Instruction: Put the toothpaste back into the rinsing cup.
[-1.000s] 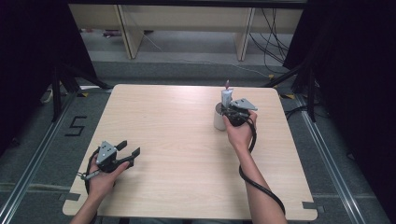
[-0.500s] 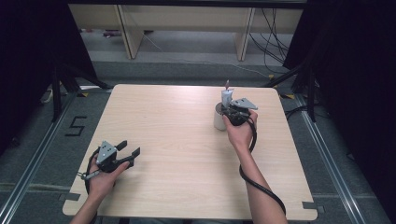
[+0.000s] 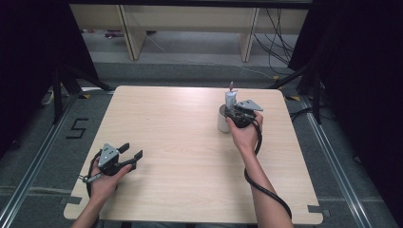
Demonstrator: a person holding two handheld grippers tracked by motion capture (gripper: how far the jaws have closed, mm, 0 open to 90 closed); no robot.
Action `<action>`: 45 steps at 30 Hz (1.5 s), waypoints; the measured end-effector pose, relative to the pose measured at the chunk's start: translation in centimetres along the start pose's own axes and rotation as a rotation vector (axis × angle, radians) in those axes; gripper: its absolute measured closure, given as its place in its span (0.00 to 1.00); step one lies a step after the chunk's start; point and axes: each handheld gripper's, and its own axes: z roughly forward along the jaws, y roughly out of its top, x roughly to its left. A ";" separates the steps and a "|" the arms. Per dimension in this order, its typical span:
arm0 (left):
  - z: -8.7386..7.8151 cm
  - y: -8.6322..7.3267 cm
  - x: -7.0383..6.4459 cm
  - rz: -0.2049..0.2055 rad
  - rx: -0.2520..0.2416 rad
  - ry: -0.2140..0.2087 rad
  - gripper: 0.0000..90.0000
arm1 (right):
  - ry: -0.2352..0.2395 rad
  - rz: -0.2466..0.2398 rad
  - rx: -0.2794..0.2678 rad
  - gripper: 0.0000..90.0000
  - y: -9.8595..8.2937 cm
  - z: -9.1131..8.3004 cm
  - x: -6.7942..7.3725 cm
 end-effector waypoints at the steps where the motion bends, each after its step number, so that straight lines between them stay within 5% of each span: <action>1: 0.0 0.0 0.0 0.000 0.000 0.000 0.38 | -0.004 -0.010 0.003 0.61 0.0 0.0 -0.1; 13: 0.0 0.0 0.0 -0.001 0.000 0.000 0.38 | 0.016 0.030 0.045 0.50 0.2 -0.7 0.0; 14: 0.0 0.0 0.0 -0.001 0.001 0.000 0.38 | 0.019 -0.002 0.048 0.49 0.2 -0.7 -0.3; 43: 0.0 0.0 0.0 -0.002 0.000 0.002 0.38 | 0.053 0.019 0.122 0.45 -1.0 -4.2 -1.4; 45: 0.0 0.0 0.0 -0.002 0.000 0.003 0.38 | 0.057 -0.009 0.130 0.45 -1.1 -4.5 -1.7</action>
